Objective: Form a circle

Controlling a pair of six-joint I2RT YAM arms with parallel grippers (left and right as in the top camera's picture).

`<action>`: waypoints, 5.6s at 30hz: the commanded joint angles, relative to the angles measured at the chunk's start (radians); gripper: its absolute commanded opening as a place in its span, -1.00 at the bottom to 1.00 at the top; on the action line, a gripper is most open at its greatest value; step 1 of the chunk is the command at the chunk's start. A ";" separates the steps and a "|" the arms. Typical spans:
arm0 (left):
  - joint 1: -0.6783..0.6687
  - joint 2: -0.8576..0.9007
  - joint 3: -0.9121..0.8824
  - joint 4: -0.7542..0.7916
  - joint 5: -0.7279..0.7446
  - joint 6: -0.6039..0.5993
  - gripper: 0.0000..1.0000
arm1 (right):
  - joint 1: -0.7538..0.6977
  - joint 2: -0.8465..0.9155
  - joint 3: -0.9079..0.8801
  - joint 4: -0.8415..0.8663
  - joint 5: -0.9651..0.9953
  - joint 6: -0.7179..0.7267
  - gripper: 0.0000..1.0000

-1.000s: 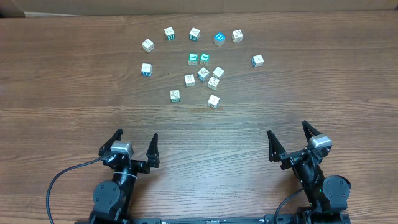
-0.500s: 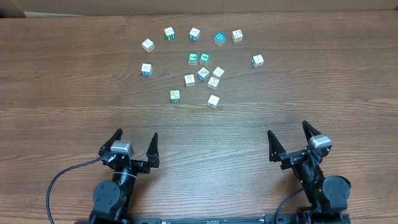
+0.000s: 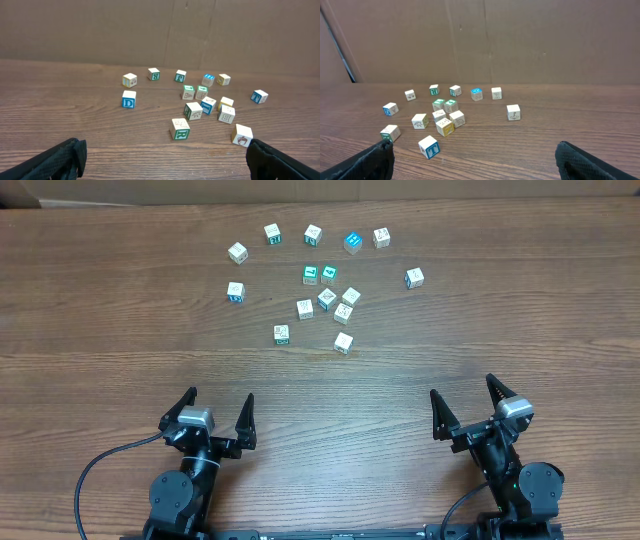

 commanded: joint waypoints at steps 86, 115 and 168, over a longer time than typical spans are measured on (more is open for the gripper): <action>0.005 -0.010 -0.003 0.005 -0.020 0.019 0.99 | -0.003 -0.011 -0.010 0.006 0.007 -0.005 1.00; 0.005 -0.010 0.019 0.000 -0.020 0.018 0.99 | -0.003 -0.011 -0.010 0.006 0.007 -0.005 1.00; -0.045 1.955 1.811 -1.146 0.436 -0.077 -0.92 | -0.003 -0.011 -0.010 0.006 0.007 -0.005 1.00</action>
